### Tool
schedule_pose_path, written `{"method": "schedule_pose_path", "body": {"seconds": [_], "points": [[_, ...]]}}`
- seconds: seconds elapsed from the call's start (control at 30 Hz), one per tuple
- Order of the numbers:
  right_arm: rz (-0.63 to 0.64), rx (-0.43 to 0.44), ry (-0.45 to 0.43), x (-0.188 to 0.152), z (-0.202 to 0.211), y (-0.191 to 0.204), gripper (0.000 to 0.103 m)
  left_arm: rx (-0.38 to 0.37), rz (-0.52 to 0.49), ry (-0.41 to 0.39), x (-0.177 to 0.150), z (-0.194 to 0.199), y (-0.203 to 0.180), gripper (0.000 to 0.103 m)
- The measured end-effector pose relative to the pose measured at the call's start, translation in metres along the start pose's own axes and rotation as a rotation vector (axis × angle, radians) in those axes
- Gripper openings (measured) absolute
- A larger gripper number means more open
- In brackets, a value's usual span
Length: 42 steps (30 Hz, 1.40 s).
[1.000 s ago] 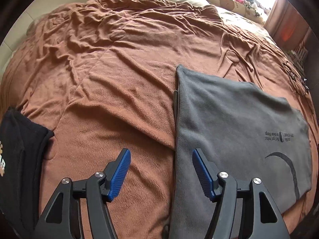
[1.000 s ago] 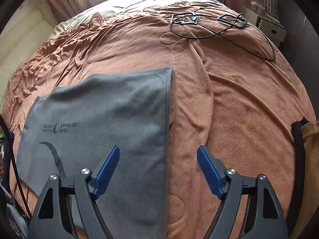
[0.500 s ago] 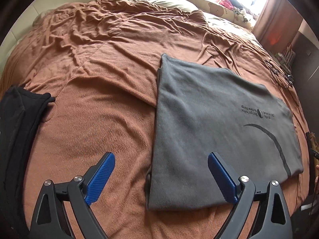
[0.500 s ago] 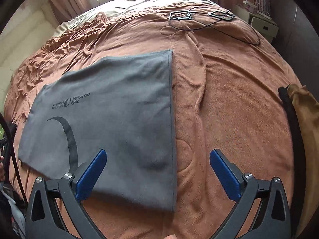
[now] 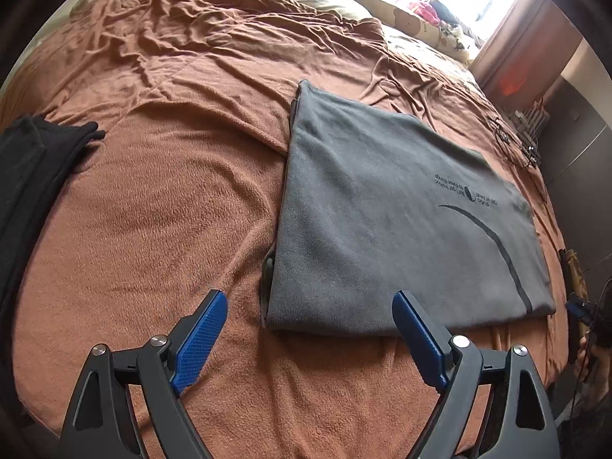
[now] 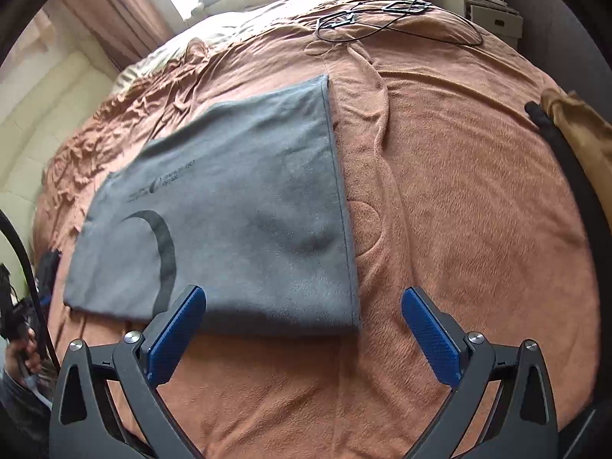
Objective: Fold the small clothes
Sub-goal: 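Lower both grippers to the folded edge of the grey shirt bundle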
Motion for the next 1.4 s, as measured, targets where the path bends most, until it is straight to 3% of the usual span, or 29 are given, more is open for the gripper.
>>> {"method": "schedule_pose_path", "body": {"seconds": [0.1, 0.2, 0.27, 0.43, 0.7, 0.87, 1.1, 1.4], "points": [[-0.055, 0.023, -0.002, -0.008, 0.002, -0.007, 0.08, -0.046, 0.047, 0.006, -0.006, 0.002, 0.003, 0.077], [-0.126, 0.064, -0.008, -0.014, 0.001, -0.013, 0.074, -0.108, 0.096, 0.024, -0.011, 0.001, 0.004, 0.068], [-0.169, 0.097, -0.025, -0.016, 0.002, -0.017, 0.072, -0.099, 0.122, 0.031, -0.012, 0.0, 0.009, 0.065], [-0.263, 0.136, -0.056, -0.025, 0.004, -0.035, 0.063, -0.161, 0.208, 0.042, -0.013, -0.002, 0.016, 0.064], [-0.402, 0.253, -0.064, -0.04, -0.002, -0.047, 0.044, -0.238, 0.297, 0.061, -0.019, -0.01, 0.016, 0.052], [-0.433, 0.293, -0.029, -0.046, -0.018, -0.05, 0.043, -0.268, 0.357, 0.083, -0.025, -0.024, 0.019, 0.052], [-0.463, 0.296, -0.042, -0.039, -0.037, -0.056, 0.043, -0.296, 0.439, 0.104, -0.028, -0.036, 0.024, 0.046], [-0.466, 0.282, -0.046, -0.042, -0.037, -0.048, 0.043, -0.318, 0.489, 0.126, -0.046, -0.035, 0.025, 0.046]]}}
Point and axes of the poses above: each gripper's, at about its wrist camera, not at the fingertips, and z roughly against the way its jaws point, y to its left, x to its top, the point moved 9 cm from there along -z, roughly the way its jaws point, and after that the axes turned 8 degrees about x, right-handed, at the moved point
